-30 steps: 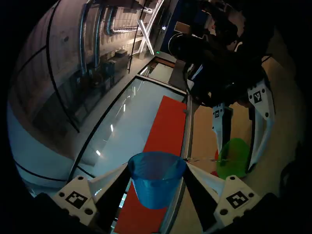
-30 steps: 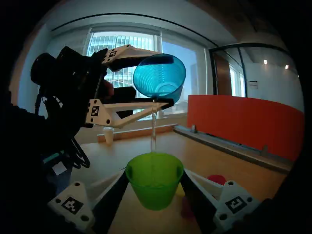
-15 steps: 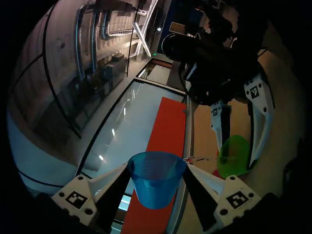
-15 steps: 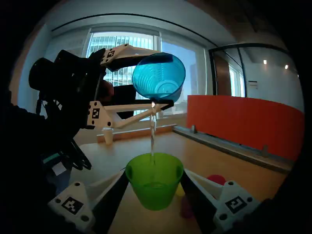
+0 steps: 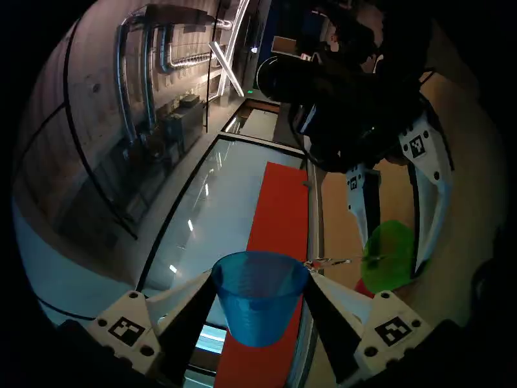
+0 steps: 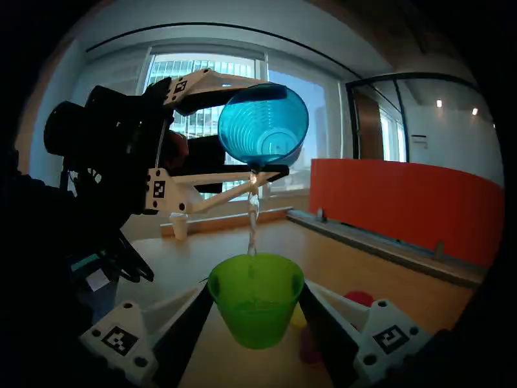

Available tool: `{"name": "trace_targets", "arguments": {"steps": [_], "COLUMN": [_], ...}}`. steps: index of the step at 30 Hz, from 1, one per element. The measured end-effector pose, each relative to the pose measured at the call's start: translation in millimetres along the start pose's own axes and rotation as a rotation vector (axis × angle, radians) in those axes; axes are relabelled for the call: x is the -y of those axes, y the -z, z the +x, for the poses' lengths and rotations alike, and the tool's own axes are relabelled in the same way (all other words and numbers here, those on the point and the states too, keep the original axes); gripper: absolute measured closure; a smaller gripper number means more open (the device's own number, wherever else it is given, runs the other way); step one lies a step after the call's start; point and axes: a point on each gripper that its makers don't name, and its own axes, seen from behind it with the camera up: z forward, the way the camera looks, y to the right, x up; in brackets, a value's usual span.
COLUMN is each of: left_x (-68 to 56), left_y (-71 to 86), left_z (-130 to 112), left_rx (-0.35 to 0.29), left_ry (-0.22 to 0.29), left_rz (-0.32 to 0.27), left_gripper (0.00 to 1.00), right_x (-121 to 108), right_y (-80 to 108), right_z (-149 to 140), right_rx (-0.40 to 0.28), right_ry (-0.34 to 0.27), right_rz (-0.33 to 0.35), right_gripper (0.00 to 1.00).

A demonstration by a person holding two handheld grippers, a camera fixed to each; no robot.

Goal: Pour water

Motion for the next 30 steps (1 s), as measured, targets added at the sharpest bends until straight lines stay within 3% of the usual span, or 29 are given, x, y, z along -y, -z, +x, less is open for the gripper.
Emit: {"name": "trace_targets", "arguments": {"steps": [30], "left_x": [9.5], "left_y": [-2.3], "left_z": [11.2], "left_rx": [-0.015], "left_ry": [-0.141], "left_rz": [0.022], "left_gripper": [0.12], "right_x": [-5.4], "right_y": [-0.2], "right_z": [5.1], "right_rx": [-0.015], "right_ry": [0.001], "right_rz": [-0.009], "right_gripper": [0.10]}}
